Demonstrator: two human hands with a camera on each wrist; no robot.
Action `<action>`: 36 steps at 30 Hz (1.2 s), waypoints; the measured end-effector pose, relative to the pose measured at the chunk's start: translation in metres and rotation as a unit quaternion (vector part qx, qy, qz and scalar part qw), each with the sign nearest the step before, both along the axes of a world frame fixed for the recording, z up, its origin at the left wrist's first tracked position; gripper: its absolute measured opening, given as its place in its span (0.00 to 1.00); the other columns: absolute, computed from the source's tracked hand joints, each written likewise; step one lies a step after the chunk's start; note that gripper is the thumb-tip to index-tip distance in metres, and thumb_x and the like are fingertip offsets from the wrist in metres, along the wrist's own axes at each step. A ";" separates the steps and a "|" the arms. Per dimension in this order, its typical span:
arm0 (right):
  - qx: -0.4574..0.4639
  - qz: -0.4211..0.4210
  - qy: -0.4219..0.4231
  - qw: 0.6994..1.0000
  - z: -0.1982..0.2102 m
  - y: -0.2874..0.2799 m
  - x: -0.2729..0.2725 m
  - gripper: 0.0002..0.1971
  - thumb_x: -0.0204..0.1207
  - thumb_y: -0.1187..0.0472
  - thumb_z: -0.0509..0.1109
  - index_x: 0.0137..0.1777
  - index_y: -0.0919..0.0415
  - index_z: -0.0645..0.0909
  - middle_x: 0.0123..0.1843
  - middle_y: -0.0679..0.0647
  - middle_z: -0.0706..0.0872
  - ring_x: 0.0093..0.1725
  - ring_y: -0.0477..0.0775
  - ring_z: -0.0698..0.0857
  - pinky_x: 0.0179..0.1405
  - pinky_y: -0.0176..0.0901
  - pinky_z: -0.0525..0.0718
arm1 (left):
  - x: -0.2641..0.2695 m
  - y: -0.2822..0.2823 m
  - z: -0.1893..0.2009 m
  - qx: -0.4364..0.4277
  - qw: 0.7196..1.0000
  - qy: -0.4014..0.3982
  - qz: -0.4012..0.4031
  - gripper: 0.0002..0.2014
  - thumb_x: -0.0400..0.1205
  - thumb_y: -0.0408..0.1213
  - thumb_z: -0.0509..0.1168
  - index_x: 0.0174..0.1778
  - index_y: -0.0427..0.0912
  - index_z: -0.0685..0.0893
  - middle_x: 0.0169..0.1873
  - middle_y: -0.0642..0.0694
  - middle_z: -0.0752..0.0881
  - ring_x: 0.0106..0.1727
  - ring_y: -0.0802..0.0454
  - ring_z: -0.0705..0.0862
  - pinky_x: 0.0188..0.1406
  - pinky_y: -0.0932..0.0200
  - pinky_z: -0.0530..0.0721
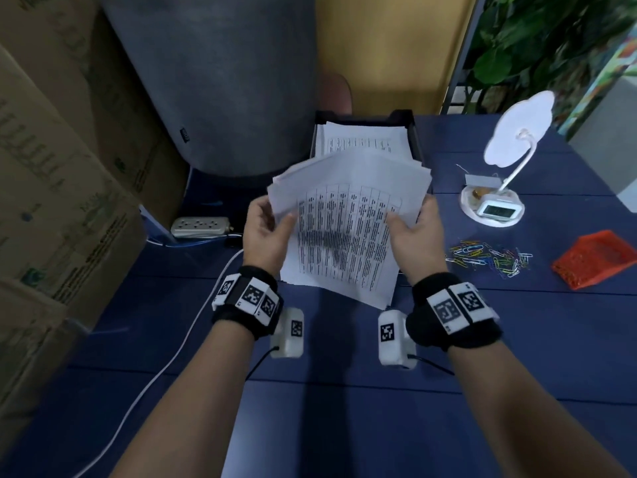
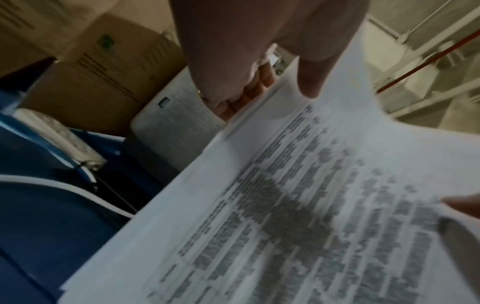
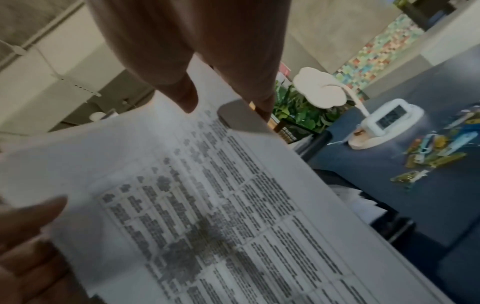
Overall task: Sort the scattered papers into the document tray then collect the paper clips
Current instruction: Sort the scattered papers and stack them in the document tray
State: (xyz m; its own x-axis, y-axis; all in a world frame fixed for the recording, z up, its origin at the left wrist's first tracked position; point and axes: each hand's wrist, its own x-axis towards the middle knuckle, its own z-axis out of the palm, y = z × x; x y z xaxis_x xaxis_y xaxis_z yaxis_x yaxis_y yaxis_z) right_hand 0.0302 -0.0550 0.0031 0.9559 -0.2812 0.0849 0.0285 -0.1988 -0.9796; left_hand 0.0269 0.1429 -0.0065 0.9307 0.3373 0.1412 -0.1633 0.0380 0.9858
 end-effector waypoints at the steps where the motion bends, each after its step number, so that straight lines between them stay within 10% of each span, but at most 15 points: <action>1: 0.007 0.008 0.020 1.000 -0.003 -0.002 0.000 0.17 0.75 0.63 0.67 0.62 0.54 0.69 0.53 0.53 0.84 0.52 0.56 0.86 0.59 0.58 0.84 | 0.001 0.002 -0.002 -0.018 1.000 0.013 -0.007 0.13 0.79 0.25 0.67 0.52 0.47 0.76 0.47 0.48 0.83 0.47 0.60 0.84 0.49 0.66 0.81; 7: 0.021 0.027 -0.011 0.999 0.004 0.003 0.001 0.11 0.81 0.69 0.60 0.61 0.61 0.68 0.53 0.58 0.83 0.46 0.55 0.83 0.56 0.53 0.83 | 0.005 -0.012 0.004 -0.022 1.000 0.004 -0.013 0.18 0.80 0.25 0.66 0.64 0.39 0.74 0.50 0.49 0.84 0.50 0.63 0.84 0.51 0.70 0.82; 12: 0.005 0.014 -0.020 1.000 -0.006 -0.002 0.003 0.11 0.80 0.73 0.59 0.59 0.63 0.69 0.45 0.55 0.80 0.35 0.56 0.79 0.27 0.28 0.79 | 0.007 -0.009 -0.009 -0.016 0.999 0.013 -0.031 0.20 0.78 0.25 0.68 0.64 0.45 0.74 0.55 0.48 0.84 0.56 0.61 0.84 0.57 0.63 0.83; 16: -0.029 0.035 0.059 0.997 -0.033 -0.007 -0.003 0.11 0.79 0.72 0.57 0.60 0.62 0.68 0.43 0.53 0.79 0.36 0.50 0.78 0.29 0.33 0.78 | 0.006 -0.012 -0.036 0.040 0.994 0.101 -0.027 0.14 0.81 0.31 0.68 0.60 0.30 0.81 0.49 0.31 0.87 0.46 0.42 0.87 0.45 0.59 0.81; 22: 0.040 0.031 0.104 0.993 -0.050 -0.029 0.000 0.05 0.77 0.60 0.70 0.50 0.59 0.82 0.51 0.61 0.89 0.48 0.57 0.87 0.54 0.57 0.86 | 0.029 -0.008 -0.008 0.045 0.995 0.086 0.006 0.09 0.82 0.34 0.66 0.56 0.36 0.81 0.43 0.53 0.84 0.49 0.56 0.83 0.50 0.62 0.81; 31: 0.123 0.069 0.165 0.976 -0.044 -0.054 0.005 0.11 0.84 0.67 0.60 0.64 0.58 0.74 0.56 0.55 0.83 0.45 0.56 0.83 0.22 0.40 0.85 | 0.088 -0.008 0.025 0.086 0.993 0.081 0.008 0.10 0.78 0.39 0.70 0.49 0.47 0.75 0.44 0.52 0.84 0.50 0.50 0.85 0.57 0.49 0.84; 36: 0.153 0.053 0.130 0.978 -0.023 -0.055 0.033 0.11 0.84 0.68 0.59 0.63 0.59 0.74 0.57 0.52 0.82 0.46 0.54 0.83 0.20 0.36 0.82 | 0.080 -0.015 0.010 0.229 0.951 0.192 -0.074 0.14 0.80 0.42 0.68 0.51 0.42 0.68 0.42 0.46 0.75 0.45 0.48 0.76 0.47 0.52 0.79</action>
State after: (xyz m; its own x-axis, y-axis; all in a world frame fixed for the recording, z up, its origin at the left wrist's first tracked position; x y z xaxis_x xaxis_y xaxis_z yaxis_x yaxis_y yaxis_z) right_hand 0.0633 -0.1095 -0.0203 0.9593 -0.1537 -0.2369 -0.2241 0.0961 -0.9698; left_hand 0.1070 0.1275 0.0030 0.9758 0.1842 -0.1177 0.1859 -0.4161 0.8901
